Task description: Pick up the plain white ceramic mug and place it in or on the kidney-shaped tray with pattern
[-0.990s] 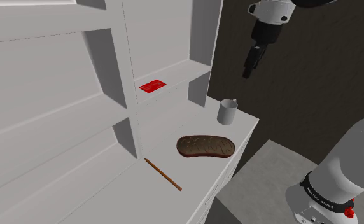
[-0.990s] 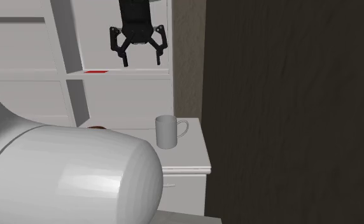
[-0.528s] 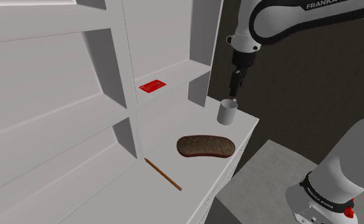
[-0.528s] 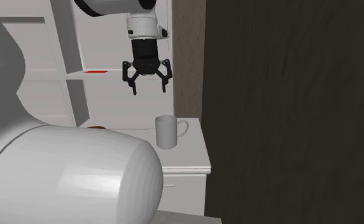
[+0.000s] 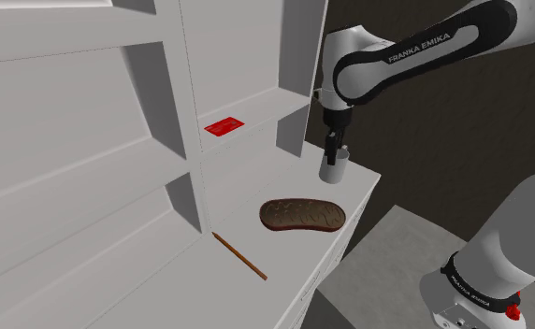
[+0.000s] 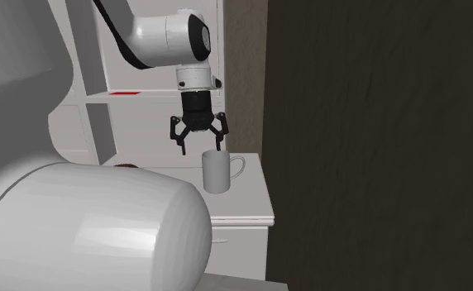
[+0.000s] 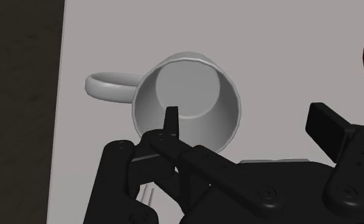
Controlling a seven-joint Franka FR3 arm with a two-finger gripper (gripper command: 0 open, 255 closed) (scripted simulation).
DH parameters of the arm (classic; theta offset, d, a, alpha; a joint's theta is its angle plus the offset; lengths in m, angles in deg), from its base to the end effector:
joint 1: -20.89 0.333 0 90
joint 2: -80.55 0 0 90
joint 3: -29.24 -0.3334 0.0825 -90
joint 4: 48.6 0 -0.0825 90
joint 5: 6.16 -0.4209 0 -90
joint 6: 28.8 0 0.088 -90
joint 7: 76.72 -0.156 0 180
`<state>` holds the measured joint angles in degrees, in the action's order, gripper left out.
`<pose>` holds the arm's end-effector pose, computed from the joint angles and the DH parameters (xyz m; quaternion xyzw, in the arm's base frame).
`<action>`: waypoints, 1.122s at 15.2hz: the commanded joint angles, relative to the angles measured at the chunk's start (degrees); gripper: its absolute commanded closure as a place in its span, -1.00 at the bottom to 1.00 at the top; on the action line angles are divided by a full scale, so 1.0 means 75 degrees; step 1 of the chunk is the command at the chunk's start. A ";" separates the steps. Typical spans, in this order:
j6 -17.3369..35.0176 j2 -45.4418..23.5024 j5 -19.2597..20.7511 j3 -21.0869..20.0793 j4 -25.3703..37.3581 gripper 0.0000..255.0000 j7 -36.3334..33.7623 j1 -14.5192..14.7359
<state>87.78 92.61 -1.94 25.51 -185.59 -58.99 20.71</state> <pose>0.4675 0.0210 0.3359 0.9760 0.2013 -0.0773 0.0290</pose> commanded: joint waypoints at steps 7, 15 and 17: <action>0.0823 -0.0377 0.0101 0.0035 -0.0486 -1.00 -0.0002 -0.0046; 0.0821 -0.0377 0.0101 0.0035 -0.0485 1.00 -0.0001 -0.0047; 0.0821 -0.0377 0.0101 0.0035 -0.0485 1.00 -0.0001 -0.0047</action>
<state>93.94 89.78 -1.18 25.77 -189.23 -59.00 20.36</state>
